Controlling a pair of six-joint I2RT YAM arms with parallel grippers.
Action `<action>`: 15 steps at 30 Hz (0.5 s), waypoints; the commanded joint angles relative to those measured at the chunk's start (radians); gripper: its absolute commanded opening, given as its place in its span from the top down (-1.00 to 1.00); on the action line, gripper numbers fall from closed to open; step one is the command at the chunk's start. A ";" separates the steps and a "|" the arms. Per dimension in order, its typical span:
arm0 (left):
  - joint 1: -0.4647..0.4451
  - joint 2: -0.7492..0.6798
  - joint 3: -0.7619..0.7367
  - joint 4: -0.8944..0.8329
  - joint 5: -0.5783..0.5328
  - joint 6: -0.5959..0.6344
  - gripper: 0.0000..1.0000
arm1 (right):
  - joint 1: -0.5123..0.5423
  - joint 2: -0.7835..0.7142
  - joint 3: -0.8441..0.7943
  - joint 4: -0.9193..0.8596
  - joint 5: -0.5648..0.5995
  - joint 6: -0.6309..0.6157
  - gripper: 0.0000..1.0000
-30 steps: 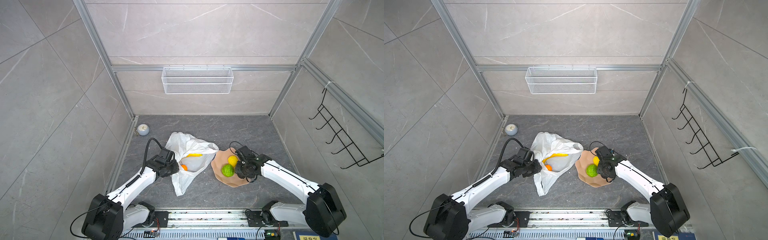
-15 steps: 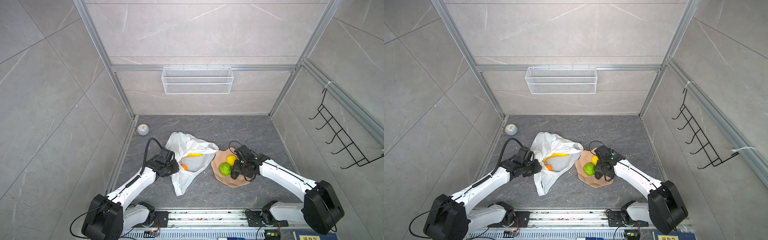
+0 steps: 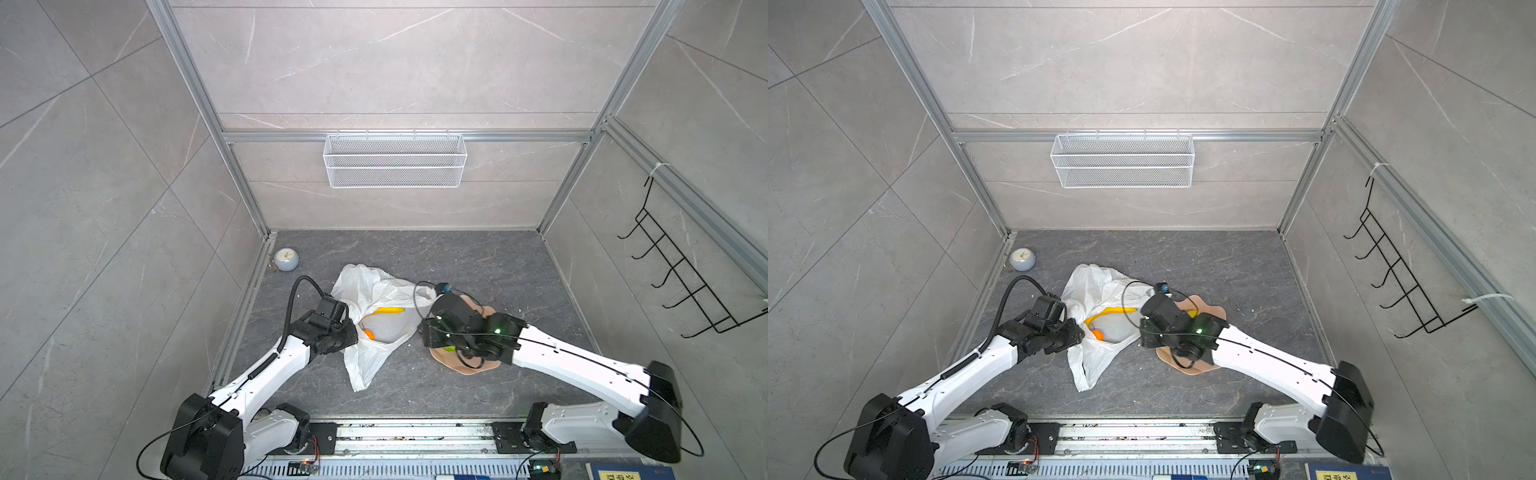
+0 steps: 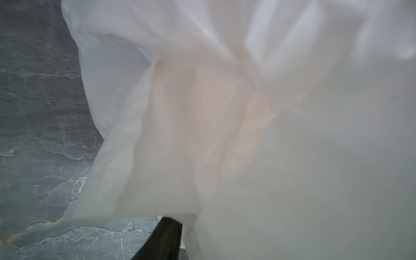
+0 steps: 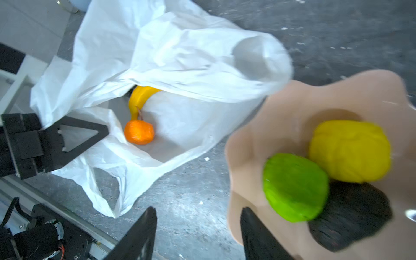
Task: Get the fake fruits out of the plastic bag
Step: 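Lower the avocado beside the lime and open the right gripper, then reach the right gripper back into the white bag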
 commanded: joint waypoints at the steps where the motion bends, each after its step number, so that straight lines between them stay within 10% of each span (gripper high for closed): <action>1: 0.004 -0.025 0.046 -0.031 -0.001 0.025 0.17 | 0.058 0.148 0.071 0.069 0.041 -0.089 -0.24; 15: 0.028 -0.031 0.066 -0.038 -0.039 0.006 0.16 | 0.036 0.582 0.369 0.189 0.009 -0.300 -0.14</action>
